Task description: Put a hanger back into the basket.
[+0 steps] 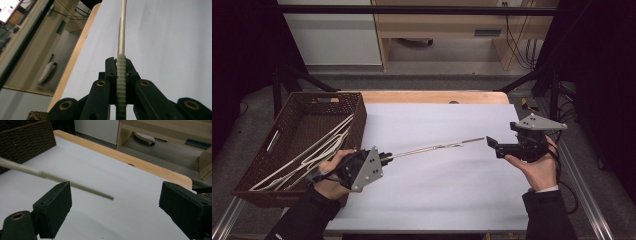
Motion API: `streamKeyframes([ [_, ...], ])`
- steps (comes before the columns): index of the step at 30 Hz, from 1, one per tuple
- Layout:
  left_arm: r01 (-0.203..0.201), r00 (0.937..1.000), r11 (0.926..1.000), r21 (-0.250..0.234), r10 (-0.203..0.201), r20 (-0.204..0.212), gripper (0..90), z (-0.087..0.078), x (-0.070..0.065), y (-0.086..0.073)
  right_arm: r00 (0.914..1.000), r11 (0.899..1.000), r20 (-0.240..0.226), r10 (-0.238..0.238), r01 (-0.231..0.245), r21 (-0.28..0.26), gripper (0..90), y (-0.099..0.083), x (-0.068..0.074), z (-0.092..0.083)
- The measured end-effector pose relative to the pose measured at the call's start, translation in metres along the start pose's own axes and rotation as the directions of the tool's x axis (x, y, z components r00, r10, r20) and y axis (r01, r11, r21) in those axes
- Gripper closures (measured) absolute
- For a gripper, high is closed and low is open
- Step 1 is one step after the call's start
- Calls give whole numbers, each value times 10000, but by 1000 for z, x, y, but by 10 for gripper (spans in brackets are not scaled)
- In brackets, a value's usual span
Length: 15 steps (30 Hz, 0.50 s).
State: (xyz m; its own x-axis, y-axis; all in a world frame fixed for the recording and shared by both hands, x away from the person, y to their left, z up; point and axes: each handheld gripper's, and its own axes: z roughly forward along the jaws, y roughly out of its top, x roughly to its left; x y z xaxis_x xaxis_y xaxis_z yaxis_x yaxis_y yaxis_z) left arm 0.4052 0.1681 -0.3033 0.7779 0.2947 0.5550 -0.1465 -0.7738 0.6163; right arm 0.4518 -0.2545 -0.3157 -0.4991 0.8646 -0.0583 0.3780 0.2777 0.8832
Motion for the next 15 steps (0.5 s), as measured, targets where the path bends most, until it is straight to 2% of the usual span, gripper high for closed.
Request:
streamKeyframes([
  [3, 612, 9980, 9979, -191, -609, 180, 858, -6, 13, -1, 9999, 9998, -102, 97, -98, -144, 111, -11, 0, -1],
  [5, 877, 9959, 9957, -298, -870, 243, 858, -10, 22, -1, 9997, 9998, -196, 134, -137, -132, 106, -18, 2, -2],
  [8, 1488, 9884, 9867, -656, -1463, 417, 858, -16, 34, -2, 9995, 9997, -299, 76, -83, -240, 105, -26, 5, -2],
  [9, 1754, 9840, 9809, -846, -1720, 457, 858, -18, 36, -2, 9994, 9996, -330, 82, -91, -268, 104, -28, 6, -2],
  [12, 1956, 9805, 9762, -935, -1926, 402, 858, -24, 46, -2, 9989, 9994, -472, 60, -76, -344, 100, -35, 8, -1],
  [15, 2378, 9711, 9655, -1066, -2338, 482, 858, -29, 56, -5, 9977, 9991, -662, 120, -147, -409, 96, -41, 11, 1],
])
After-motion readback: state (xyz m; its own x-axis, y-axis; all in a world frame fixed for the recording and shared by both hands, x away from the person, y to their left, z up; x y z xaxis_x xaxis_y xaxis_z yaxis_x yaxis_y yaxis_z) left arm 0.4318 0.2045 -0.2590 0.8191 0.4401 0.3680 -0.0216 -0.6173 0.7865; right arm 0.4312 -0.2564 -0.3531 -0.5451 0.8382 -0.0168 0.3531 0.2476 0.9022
